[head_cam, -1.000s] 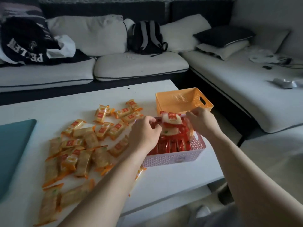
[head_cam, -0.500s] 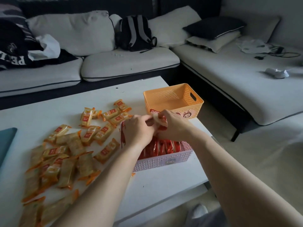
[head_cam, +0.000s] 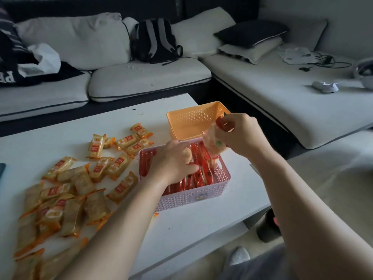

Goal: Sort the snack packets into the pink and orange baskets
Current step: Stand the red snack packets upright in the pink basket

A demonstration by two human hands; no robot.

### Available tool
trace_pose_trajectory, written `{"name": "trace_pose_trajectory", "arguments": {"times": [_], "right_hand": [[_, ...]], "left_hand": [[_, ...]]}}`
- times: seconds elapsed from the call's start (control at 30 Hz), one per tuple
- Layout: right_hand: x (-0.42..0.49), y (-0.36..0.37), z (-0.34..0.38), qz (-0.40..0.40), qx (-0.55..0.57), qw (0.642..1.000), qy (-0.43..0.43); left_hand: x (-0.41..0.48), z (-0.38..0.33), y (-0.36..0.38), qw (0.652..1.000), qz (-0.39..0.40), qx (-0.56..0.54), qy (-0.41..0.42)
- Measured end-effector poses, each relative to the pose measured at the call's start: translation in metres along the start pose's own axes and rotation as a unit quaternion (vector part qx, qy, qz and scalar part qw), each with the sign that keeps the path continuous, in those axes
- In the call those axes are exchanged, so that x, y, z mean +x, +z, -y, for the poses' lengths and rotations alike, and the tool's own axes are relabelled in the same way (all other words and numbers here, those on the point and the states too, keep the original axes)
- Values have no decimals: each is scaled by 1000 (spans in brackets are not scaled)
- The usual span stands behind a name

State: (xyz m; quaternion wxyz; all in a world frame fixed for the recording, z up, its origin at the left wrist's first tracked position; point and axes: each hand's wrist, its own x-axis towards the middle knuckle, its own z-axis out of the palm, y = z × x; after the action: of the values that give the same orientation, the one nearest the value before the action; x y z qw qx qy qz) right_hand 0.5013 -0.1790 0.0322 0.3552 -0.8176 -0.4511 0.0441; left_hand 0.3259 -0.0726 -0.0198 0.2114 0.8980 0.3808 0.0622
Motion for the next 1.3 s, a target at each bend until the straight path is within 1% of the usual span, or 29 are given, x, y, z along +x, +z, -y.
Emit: {"name": "trace_pose_trajectory", "arguments": {"times": [0.03, 0.07, 0.1, 0.17, 0.23, 0.3, 0.37, 0.43, 0.47, 0.5, 0.57, 0.6, 0.63, 0.7, 0.77, 0.83, 0.87, 0.9, 0.93, 0.97, 1.0, 1.07, 1.13, 1.2, 1.27, 1.3], "right_hand": [[-1, -2, 0, 25, -28, 999, 14], [-3, -2, 2, 55, -61, 996, 20], [-5, 1, 3, 84, -93, 992, 20], [-7, 10, 4, 126, -141, 982, 21], [-9, 20, 4, 159, -166, 973, 35], [-8, 24, 3, 179, -180, 966, 43], [-7, 22, 4, 175, -186, 966, 48], [-6, 18, 5, 161, -183, 968, 52], [-7, 19, 6, 168, -186, 967, 50], [-9, 21, 6, 185, -193, 962, 48], [-14, 30, 7, 228, -216, 948, 42], [-17, 36, 6, 241, -227, 943, 37], [-18, 40, 6, 246, -237, 939, 35], [-17, 44, 6, 249, -249, 936, 29], [-14, 42, 8, 250, -251, 934, 34], [-11, 33, 9, 201, -241, 948, 45], [-9, 28, 10, 163, -218, 961, 51], [-8, 22, 12, 138, -167, 974, 66], [-8, 16, 14, 129, -92, 983, 88], [-9, 10, 17, 133, -10, 984, 120], [-12, 6, 19, 149, 55, 976, 149], [-16, 1, 21, 192, 127, 955, 185], [-16, -2, 17, 218, 191, 933, 214], [-14, -7, 12, 217, 242, 917, 232], [-11, -13, 7, 201, 251, 919, 227], [-10, -16, 4, 186, 244, 927, 218]], "left_hand": [[0, 3, 2, 1000, 29, 5, -7], [-1, 4, 3, 999, 36, -2, -8], [-2, 7, 5, 1000, 23, -8, -2], [-3, 10, 8, 999, -33, -9, 22], [-5, 11, 8, 996, -81, -24, 32], [-4, 12, 3, 992, -114, -30, 35], [-4, 12, -2, 986, -155, -56, 27], [-4, 12, -8, 972, -179, -153, -17], [-3, 11, -11, 956, -176, -229, -51], [-2, 10, -13, 931, -169, -311, -87], [-4, 6, -17, 866, -140, -458, -146], [-6, 4, -19, 841, -120, -502, -163], [-8, 3, -19, 826, -98, -529, -171], [-14, 0, -19, 813, -56, -553, -173], [-17, -2, -17, 807, -19, -566, -165], [-20, -5, -16, 797, 9, -584, -151], [-20, -7, -16, 788, 19, -598, -145], [-21, -9, -16, 779, 24, -611, -141], [-21, -13, -15, 770, 27, -622, -139], [-20, -15, -12, 769, 19, -625, -131], [-19, -17, -9, 775, 4, -620, -119], [-17, -23, 0, 802, -21, -592, -78], [-16, -29, 6, 832, -8, -555, -21], [-17, -33, 10, 861, 18, -508, 37], [-15, -35, 15, 886, 37, -456, 77], [-15, -37, 16, 893, 30, -442, 74]]}}
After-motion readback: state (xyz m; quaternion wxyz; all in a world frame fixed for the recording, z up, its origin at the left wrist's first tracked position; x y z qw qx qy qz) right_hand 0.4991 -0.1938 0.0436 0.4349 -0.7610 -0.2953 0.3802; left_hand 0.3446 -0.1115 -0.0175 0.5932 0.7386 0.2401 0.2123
